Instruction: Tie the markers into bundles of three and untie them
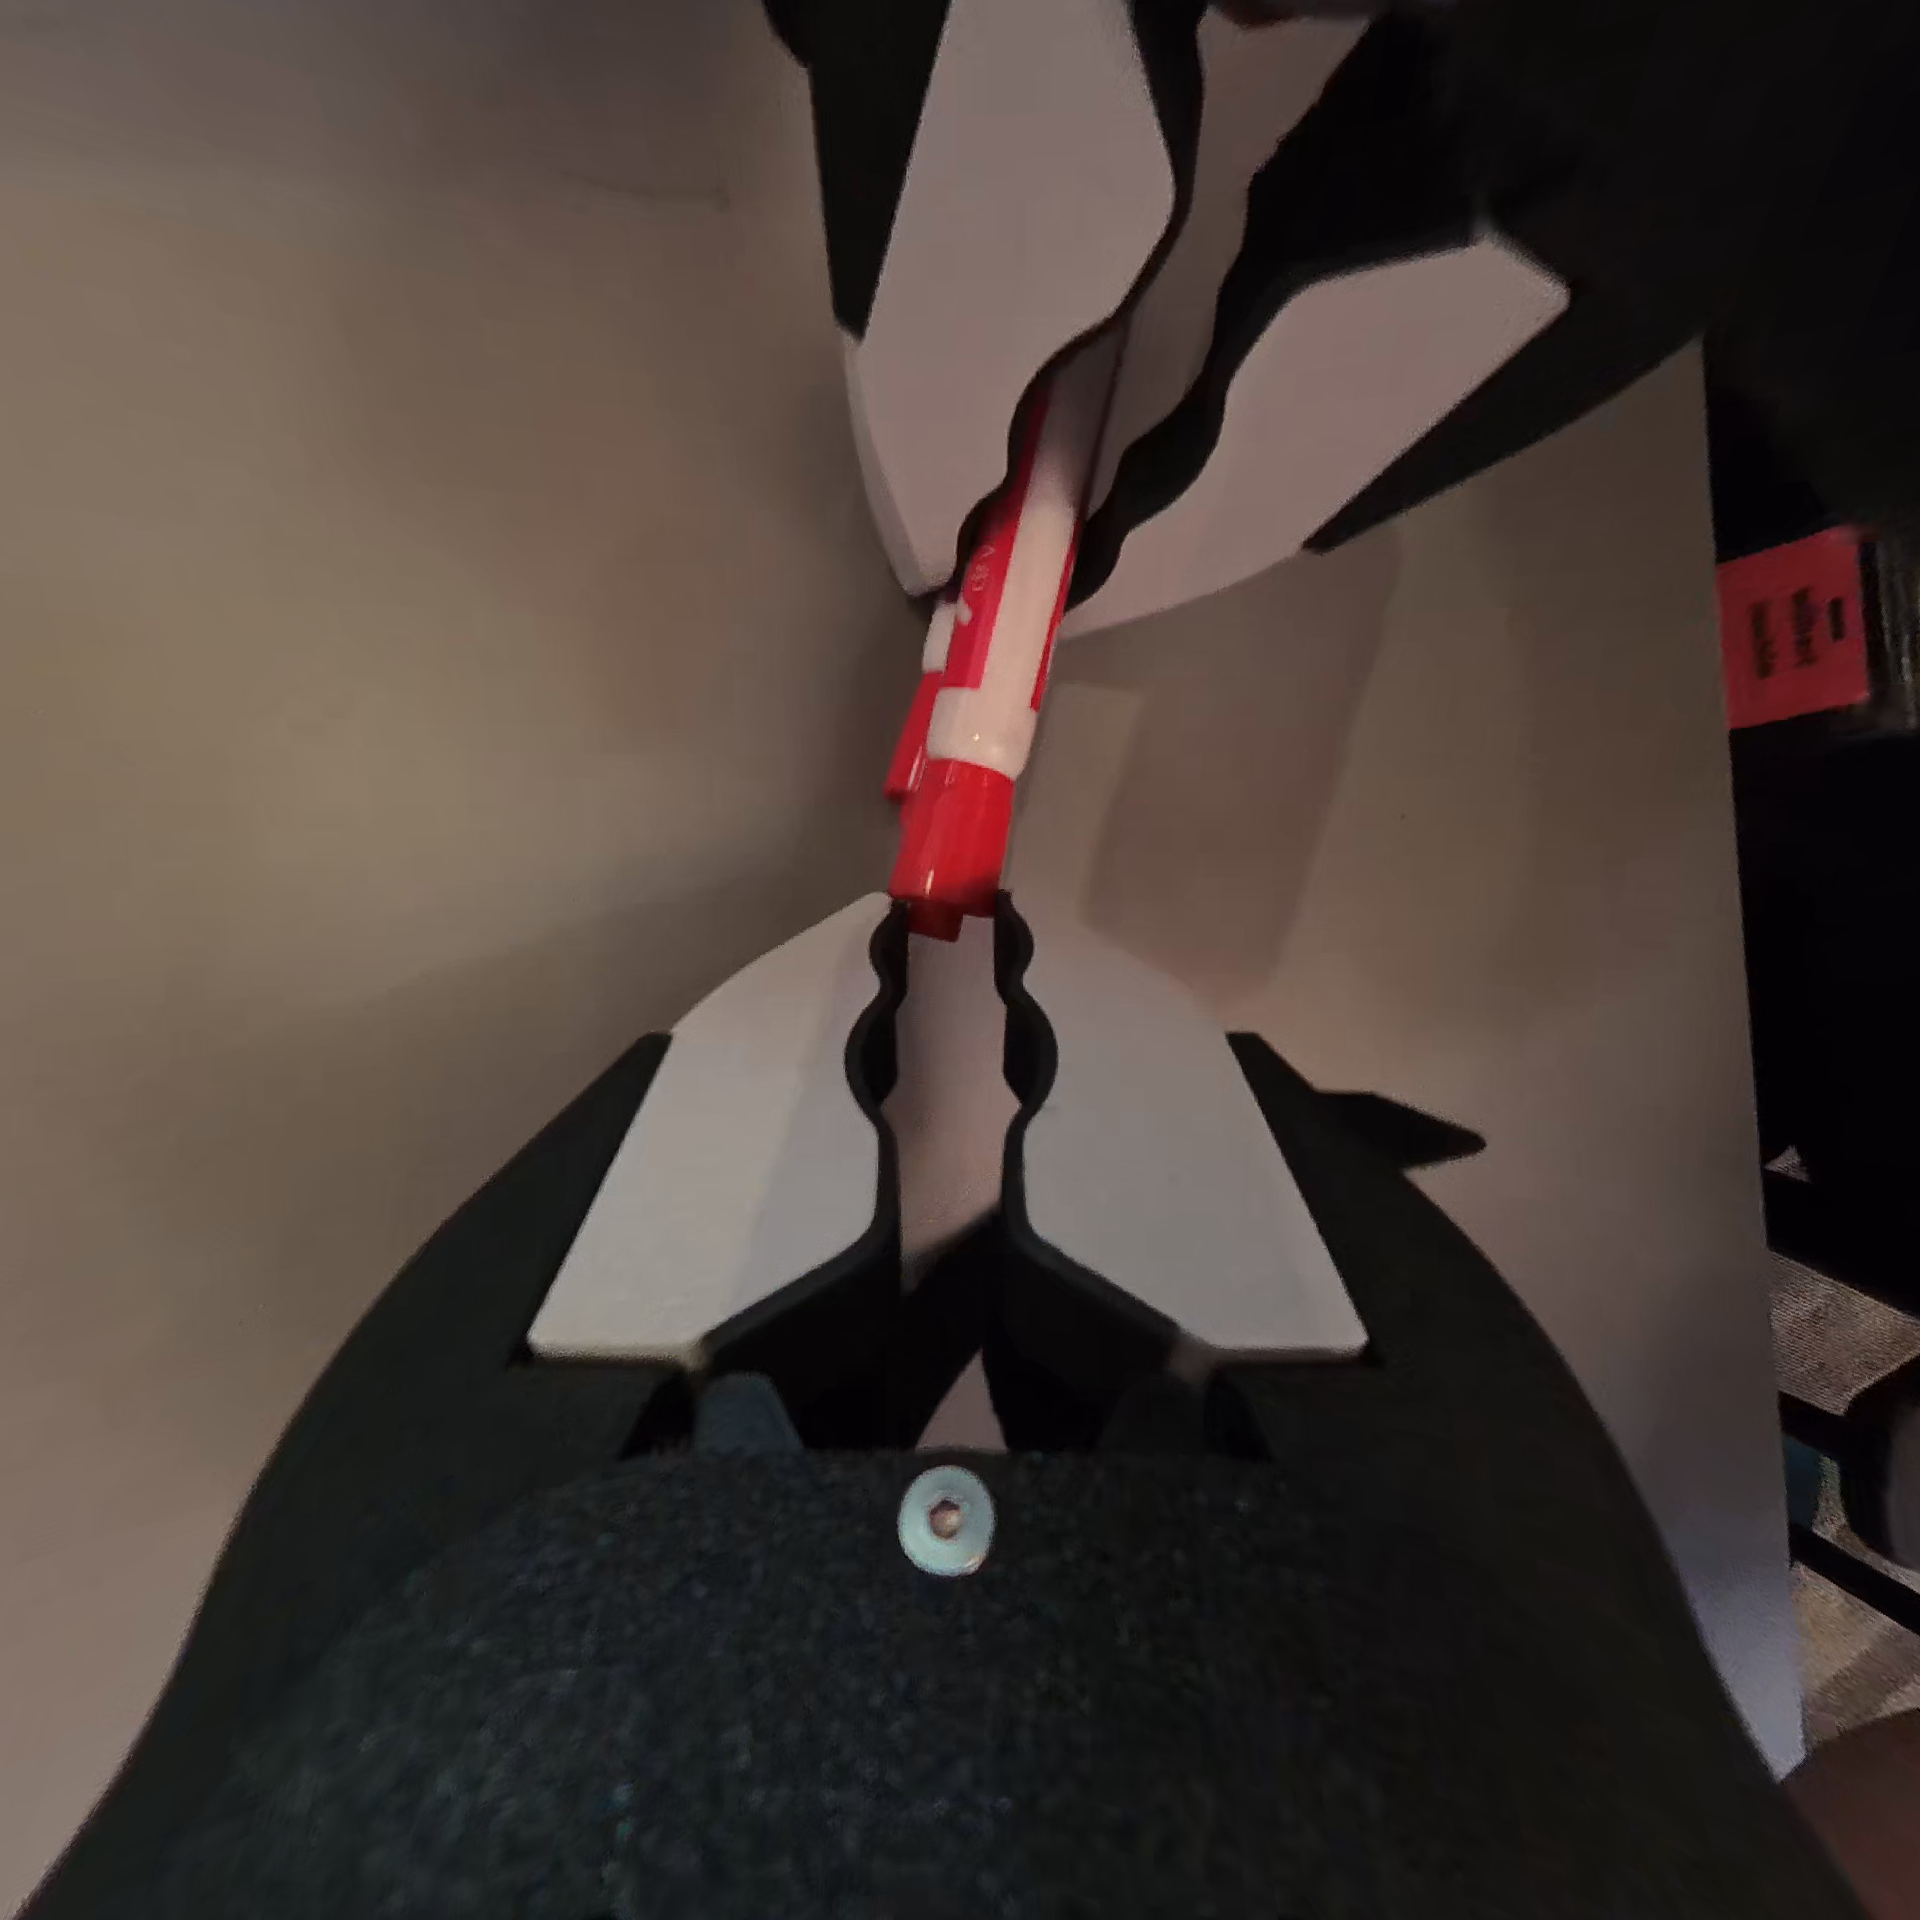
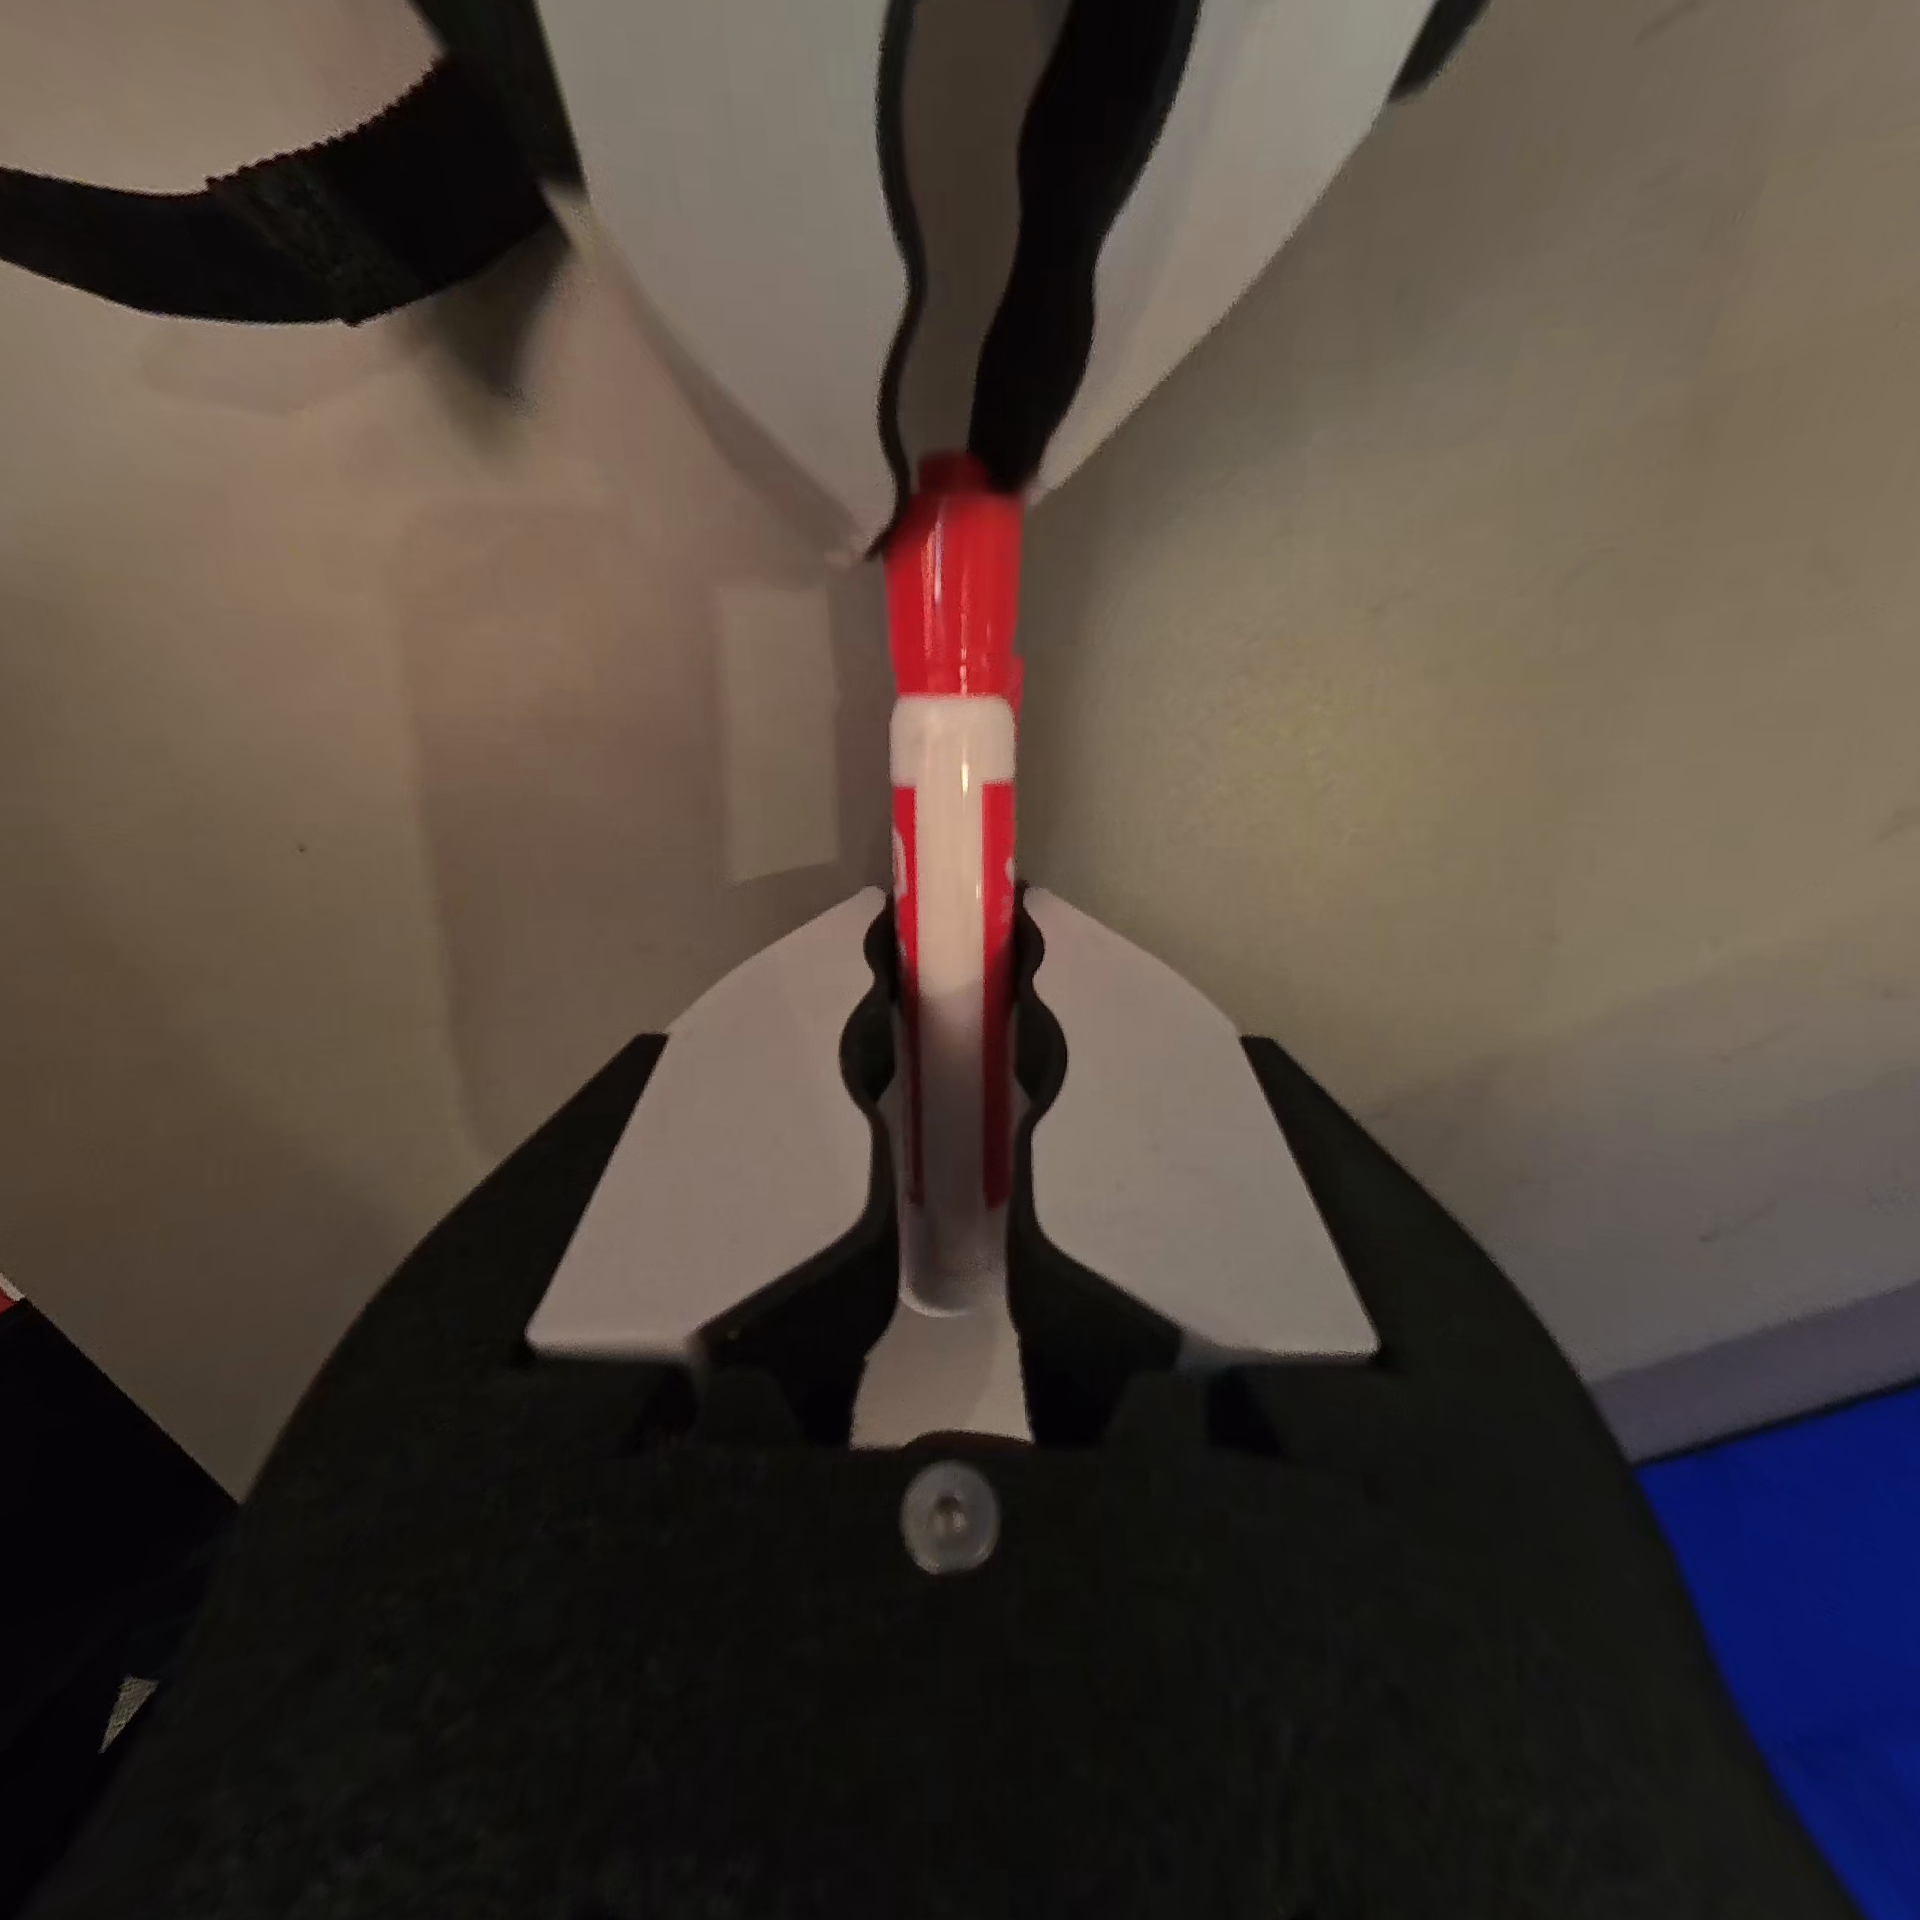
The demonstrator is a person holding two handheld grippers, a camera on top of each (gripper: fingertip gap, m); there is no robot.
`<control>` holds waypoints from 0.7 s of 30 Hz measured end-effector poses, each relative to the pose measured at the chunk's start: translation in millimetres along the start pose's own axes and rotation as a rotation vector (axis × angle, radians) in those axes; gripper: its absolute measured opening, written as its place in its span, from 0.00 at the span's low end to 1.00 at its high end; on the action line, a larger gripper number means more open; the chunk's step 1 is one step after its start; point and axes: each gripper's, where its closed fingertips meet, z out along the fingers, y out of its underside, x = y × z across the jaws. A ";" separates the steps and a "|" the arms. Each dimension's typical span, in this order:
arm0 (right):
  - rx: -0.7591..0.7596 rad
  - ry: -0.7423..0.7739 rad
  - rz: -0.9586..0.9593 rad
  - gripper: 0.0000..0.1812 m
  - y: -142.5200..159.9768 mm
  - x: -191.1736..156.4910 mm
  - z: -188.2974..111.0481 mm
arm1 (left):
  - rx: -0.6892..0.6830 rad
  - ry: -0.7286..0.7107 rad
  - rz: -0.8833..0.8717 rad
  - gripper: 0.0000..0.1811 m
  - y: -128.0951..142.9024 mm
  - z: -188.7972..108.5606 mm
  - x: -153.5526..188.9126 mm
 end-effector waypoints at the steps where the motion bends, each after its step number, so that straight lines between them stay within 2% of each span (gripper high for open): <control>1: -0.002 0.001 0.000 0.10 0.0 -0.1 -0.1 | 0.010 0.008 0.000 0.08 -4.0 2.2 0.4; 5: 0.004 0.004 0.010 0.10 -1.3 0.2 0.4 | 0.026 0.037 -0.005 0.08 -15.9 7.8 2.9; 14: 0.028 -0.007 0.052 0.10 -1.3 0.1 0.3 | 0.103 0.070 -0.067 0.10 -13.6 -0.4 5.9; 17: 0.023 -0.005 0.053 0.10 -1.1 0.3 0.4 | 0.174 0.063 -0.066 0.00 -17.7 -9.4 5.5; 21: 0.008 0.006 0.047 0.10 -0.8 1.4 0.6 | 0.176 0.066 -0.067 0.00 -20.9 -5.0 4.7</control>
